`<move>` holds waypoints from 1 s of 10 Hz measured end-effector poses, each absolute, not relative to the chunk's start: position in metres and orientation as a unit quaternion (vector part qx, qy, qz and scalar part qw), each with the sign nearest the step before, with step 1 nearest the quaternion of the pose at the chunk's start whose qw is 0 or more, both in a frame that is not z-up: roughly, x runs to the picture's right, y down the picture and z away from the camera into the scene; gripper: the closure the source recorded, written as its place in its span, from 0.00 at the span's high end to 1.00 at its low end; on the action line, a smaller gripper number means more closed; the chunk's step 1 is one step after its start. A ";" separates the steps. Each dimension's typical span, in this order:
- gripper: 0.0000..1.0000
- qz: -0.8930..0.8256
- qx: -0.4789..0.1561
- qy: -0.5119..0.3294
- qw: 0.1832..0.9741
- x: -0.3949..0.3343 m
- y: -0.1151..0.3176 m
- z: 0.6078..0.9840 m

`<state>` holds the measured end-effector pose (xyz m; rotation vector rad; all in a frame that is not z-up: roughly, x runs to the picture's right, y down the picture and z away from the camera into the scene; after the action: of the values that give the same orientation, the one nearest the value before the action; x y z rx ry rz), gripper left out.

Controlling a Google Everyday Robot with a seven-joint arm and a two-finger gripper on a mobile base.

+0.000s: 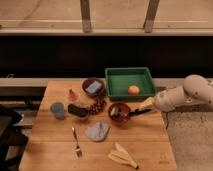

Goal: Place brush in red bowl

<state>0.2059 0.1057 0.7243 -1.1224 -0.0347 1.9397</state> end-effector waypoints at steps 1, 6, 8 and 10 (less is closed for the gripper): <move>0.00 0.778 -0.455 -0.013 0.433 0.203 0.107 0.729; 0.07 0.776 -0.464 -0.011 0.427 0.199 0.108 0.742; 0.24 0.777 -0.463 -0.011 0.427 0.200 0.107 0.743; 0.32 0.776 -0.463 -0.012 0.429 0.200 0.106 0.743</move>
<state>0.1996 0.1060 0.7429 -1.1553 -0.0304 1.9368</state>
